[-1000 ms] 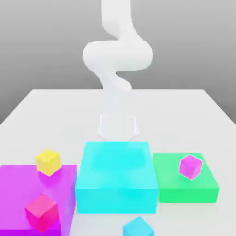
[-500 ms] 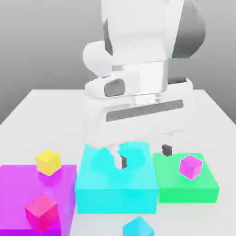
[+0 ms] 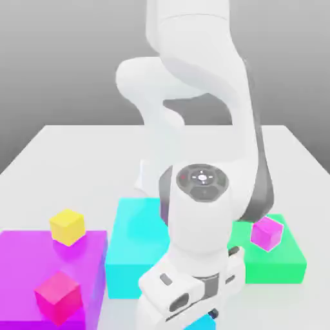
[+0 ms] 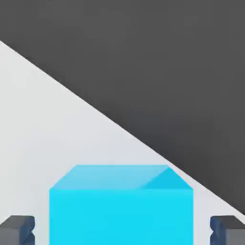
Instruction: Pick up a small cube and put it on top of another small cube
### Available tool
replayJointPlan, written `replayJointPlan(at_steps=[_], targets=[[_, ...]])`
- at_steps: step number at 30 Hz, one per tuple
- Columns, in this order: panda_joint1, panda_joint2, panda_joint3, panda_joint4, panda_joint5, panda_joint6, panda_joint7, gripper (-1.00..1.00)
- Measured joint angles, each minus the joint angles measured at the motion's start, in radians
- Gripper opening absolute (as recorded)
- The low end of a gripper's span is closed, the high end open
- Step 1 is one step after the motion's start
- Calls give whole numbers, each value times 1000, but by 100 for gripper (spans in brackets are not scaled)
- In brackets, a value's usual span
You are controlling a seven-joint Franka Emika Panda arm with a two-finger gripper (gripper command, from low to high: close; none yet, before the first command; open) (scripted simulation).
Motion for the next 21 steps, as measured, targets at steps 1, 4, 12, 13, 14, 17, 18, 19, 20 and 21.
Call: replayJointPlan(at_steps=[1, 4, 12, 13, 14, 17, 18, 19, 20, 21], targets=[[0, 0, 0, 0, 0, -1, 0, -100], [0, 0, 0, 0, -1, 0, 1, -100], [55, -261, 33, -100, -10, -166, 4, -100], [67, -296, 50, -122, -5, -179, -1, -100], [80, -332, 66, -145, -2, -193, -5, -100], [143, -439, 110, -212, 5, -232, -13, -100], [175, -475, 116, -235, 5, -245, -15, -100], [200, -511, 124, -258, 4, -258, -15, -100], [215, -547, 131, -280, 1, -271, -14, -100], [226, -583, 142, -303, -4, -283, -13, -100]])
